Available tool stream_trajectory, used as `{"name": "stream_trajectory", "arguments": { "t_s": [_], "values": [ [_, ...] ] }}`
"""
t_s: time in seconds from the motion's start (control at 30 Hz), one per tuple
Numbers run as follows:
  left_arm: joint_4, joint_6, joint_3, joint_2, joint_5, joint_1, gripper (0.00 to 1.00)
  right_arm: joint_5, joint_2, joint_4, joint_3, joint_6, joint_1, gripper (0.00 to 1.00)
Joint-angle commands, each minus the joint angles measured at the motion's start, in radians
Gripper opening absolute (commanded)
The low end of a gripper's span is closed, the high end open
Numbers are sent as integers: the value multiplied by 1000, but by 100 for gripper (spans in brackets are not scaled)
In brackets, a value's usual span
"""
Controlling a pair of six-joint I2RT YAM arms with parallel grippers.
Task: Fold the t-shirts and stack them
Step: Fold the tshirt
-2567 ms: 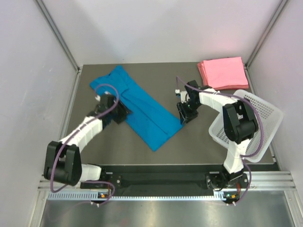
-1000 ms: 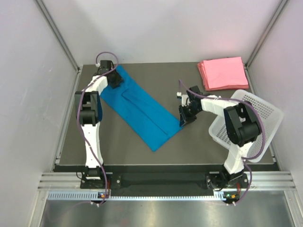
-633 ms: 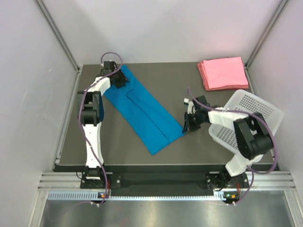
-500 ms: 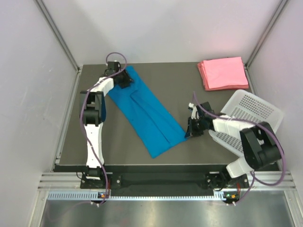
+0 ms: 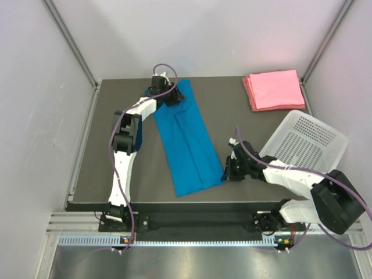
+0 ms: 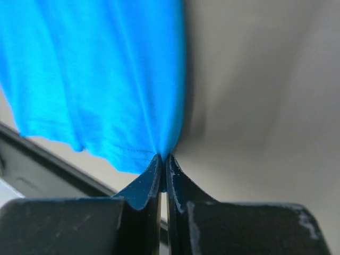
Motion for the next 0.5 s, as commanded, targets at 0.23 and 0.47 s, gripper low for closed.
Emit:
{"name": "stream_trajectory", "arguments": {
  "t_s": [0.23,0.47],
  "values": [
    [-9,22,12,0,161,-19,51,178,-5,77,44,266,225,9],
    [-96,65,-77,-195,194,2,54,221,-46,-21,91,235,224,20]
  ]
}}
